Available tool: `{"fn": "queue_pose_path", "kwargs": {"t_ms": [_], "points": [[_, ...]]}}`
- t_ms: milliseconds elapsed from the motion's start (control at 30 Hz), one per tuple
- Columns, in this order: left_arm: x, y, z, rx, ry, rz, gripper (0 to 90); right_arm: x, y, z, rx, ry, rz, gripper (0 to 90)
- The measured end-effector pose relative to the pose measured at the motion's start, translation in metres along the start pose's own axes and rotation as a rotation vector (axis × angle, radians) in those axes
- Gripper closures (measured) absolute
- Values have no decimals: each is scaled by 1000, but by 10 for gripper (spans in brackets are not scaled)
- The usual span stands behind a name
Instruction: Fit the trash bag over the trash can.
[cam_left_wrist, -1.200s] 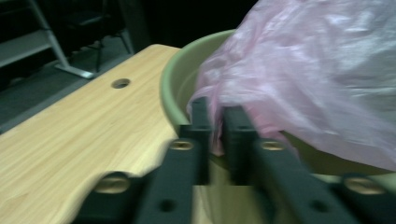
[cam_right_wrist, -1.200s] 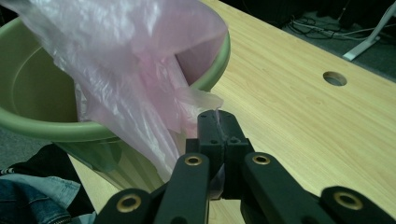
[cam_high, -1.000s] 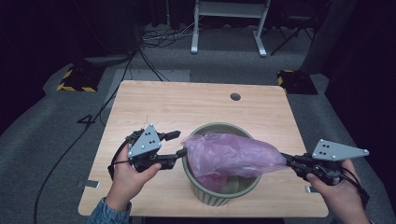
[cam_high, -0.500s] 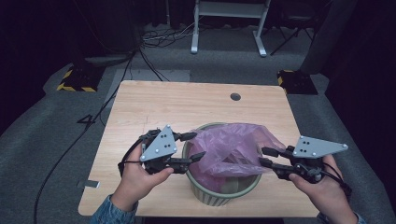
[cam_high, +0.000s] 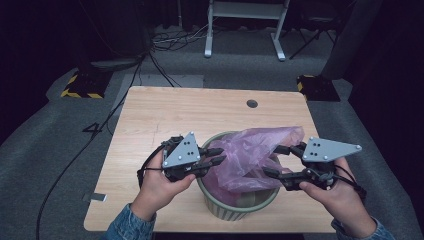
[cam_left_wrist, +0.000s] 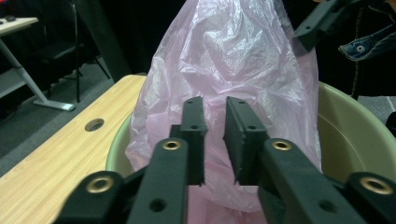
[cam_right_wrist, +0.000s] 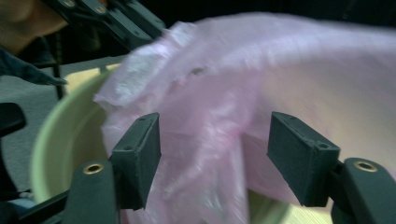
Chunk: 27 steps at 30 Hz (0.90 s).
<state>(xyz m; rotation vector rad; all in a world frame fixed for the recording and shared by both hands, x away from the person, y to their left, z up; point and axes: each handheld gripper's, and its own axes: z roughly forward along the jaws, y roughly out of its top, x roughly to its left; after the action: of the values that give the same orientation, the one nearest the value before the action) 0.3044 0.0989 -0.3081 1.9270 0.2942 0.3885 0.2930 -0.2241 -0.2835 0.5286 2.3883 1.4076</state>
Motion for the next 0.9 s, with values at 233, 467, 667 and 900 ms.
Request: {"fn": "queue_pose_path", "kwargs": {"t_ms": [233,467,667,900], "points": [[-2,-1,2,7,-1,-5,667,7,11,10,7,23,-11,420],[-7,3,9,4,-39,1,428,3,19,28,65,-7,-69,900],[-9,6,18,0,-45,21,280,10,30,39,40,48,-72,900],[-8,6,23,32,-57,42,464,19,36,49,11,118,-103,900]]}}
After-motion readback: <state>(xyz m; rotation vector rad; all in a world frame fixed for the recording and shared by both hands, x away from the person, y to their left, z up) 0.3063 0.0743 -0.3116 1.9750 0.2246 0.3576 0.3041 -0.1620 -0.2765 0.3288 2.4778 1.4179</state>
